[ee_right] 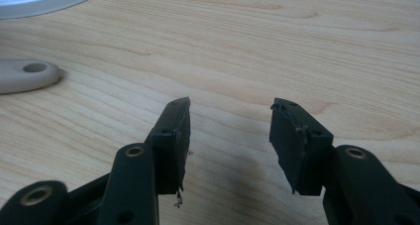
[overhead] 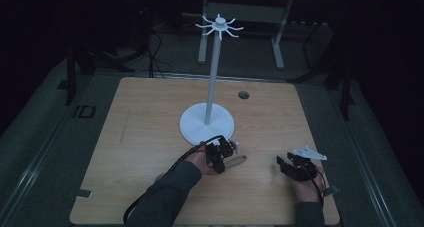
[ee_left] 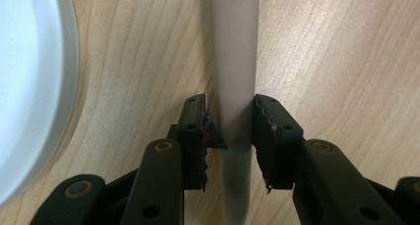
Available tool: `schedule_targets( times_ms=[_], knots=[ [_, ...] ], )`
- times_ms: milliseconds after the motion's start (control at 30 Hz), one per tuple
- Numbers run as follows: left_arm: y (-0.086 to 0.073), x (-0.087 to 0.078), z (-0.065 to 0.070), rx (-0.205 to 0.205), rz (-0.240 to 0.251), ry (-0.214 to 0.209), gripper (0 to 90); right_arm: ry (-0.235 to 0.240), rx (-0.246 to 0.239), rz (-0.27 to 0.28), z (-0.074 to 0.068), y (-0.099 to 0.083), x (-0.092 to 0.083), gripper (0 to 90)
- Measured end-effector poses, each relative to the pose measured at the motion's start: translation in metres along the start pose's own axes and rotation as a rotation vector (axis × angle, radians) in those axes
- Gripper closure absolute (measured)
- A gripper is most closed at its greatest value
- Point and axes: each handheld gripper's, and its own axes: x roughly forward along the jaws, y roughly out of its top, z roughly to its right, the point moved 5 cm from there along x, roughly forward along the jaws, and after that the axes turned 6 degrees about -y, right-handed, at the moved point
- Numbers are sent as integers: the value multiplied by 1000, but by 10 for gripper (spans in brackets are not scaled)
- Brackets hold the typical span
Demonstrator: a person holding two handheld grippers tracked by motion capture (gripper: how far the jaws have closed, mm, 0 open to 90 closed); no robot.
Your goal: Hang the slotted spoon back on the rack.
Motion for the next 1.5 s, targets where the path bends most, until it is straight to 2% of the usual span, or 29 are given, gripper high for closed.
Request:
schedule_targets(
  times_ms=[233,433,700,900,967,1000,1167,1333,1500],
  knots=[
    [1,4,1,1,-9,-12,704,1,1,0,0,0,0,497],
    [0,3,2,24,-22,-4,727,1,9,-1,1,0,0,495],
    [-1,-1,1,5,9,3,737,-1,11,1,2,-1,0,495],
    [-3,-22,-3,-15,86,32,738,4,9,-2,1,-1,0,493],
    [-3,-25,-3,-18,95,39,738,3,10,-2,0,-1,0,492],
    [-4,-32,-4,-26,124,54,738,3,10,-1,0,-1,0,492],
    [-5,-46,-6,-52,200,84,738,2,13,0,1,-1,0,491],
    [-7,-56,-9,-77,252,103,738,5,2,-2,0,-1,1,490],
    [-8,-71,-11,-100,326,133,738,5,2,-1,0,-1,1,491]
  ],
)
